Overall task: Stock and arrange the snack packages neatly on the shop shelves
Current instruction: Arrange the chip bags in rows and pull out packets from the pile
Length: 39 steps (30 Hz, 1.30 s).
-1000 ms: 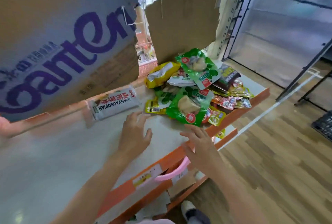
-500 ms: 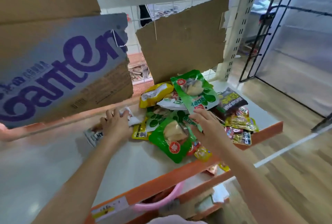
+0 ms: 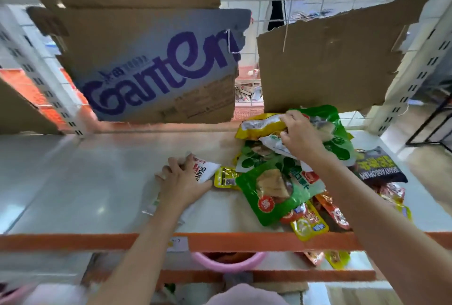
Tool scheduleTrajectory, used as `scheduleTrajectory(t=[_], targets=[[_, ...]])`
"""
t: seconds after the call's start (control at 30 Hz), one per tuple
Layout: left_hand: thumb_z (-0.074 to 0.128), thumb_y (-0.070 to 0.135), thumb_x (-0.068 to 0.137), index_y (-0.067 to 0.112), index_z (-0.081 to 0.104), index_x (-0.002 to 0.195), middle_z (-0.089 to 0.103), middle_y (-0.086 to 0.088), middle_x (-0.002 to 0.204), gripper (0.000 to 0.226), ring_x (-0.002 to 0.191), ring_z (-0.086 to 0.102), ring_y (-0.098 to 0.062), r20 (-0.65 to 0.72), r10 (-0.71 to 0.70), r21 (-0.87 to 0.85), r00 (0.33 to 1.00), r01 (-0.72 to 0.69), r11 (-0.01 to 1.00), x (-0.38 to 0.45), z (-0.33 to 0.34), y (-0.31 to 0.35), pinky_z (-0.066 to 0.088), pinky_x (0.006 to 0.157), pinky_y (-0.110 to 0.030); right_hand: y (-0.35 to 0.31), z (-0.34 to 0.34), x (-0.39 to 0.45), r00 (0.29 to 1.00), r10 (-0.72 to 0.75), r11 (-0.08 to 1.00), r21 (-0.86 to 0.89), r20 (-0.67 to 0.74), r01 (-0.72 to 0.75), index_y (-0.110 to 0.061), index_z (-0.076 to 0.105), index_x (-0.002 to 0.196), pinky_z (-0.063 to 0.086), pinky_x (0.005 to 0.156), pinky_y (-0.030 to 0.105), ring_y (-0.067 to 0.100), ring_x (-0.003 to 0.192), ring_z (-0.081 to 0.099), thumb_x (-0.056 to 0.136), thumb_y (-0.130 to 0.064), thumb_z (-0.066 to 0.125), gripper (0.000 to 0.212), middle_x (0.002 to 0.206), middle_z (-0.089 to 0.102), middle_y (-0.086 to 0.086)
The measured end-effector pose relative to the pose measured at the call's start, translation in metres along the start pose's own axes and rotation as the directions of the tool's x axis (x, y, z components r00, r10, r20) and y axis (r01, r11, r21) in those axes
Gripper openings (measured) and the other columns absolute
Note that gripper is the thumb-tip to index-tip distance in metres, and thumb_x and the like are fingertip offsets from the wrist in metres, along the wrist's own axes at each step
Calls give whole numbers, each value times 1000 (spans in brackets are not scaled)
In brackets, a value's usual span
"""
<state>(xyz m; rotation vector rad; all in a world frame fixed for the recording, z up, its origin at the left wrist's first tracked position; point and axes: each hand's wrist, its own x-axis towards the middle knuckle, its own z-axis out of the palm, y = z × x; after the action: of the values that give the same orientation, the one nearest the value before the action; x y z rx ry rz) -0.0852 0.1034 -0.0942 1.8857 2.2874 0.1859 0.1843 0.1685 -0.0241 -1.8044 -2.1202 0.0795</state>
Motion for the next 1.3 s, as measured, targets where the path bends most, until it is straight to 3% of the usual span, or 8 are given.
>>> scheduleTrajectory(t=[0.23,0.43,0.63,0.77,0.97,1.07,1.2,1.3], targets=[[61,61,74,26,8,147,20,-14,147,97,136,20,-31,45,-100,-189,994,106,976,-34,-8,-24,18,110,-46,-13,14,26,999,-48,998,-38,12,48,3,58,101,38,70,34,35,93,55,92,-6,50,15,102,55,19],[72,45,74,7,30,139,40,-14,129,86,121,35,-28,-131,-178,-320,975,128,939,-68,-9,-56,28,102,-36,-66,10,-11,966,-194,898,365,-170,245,1,58,94,42,67,38,28,81,52,91,-10,54,12,95,55,14],[80,18,67,2,39,122,40,-10,112,70,99,53,-33,-299,-395,-502,869,209,839,-88,-22,-65,48,79,-43,-103,52,-37,982,-14,655,744,186,-132,-20,46,68,36,52,31,14,47,47,95,-16,50,27,55,50,3],[77,19,71,7,35,127,36,-10,116,70,101,50,-29,-297,-395,-492,869,215,844,-96,-28,-80,48,79,-39,-111,79,-50,906,-131,770,617,402,-162,-15,53,70,43,40,22,12,37,51,90,-12,56,20,52,54,2],[71,29,77,10,30,136,44,-9,116,73,103,48,-26,-180,-342,-479,922,222,850,-94,-29,-95,39,77,-29,-126,95,-60,931,-184,866,500,316,1,-6,62,98,43,77,32,28,85,61,83,-10,62,16,91,66,12],[72,29,77,13,27,136,52,-2,109,76,88,54,-18,-150,-319,-496,936,208,843,-93,-35,-100,38,66,-15,-139,94,-60,929,-194,865,501,316,10,-10,63,105,44,77,33,29,89,62,87,-13,55,20,92,68,12],[73,28,76,22,31,132,51,21,84,70,64,50,7,-156,-316,-545,936,186,818,-96,-38,-108,38,51,-2,-159,91,-59,866,-184,843,527,465,-104,-19,59,109,51,74,37,29,81,65,91,-53,42,42,81,68,8],[74,27,75,26,28,132,59,10,98,73,73,60,-4,-182,-330,-571,926,173,802,-101,-39,-114,46,59,-11,-173,98,-63,847,-203,948,314,491,45,-18,52,114,46,74,36,28,94,61,77,-74,40,69,101,64,7]])
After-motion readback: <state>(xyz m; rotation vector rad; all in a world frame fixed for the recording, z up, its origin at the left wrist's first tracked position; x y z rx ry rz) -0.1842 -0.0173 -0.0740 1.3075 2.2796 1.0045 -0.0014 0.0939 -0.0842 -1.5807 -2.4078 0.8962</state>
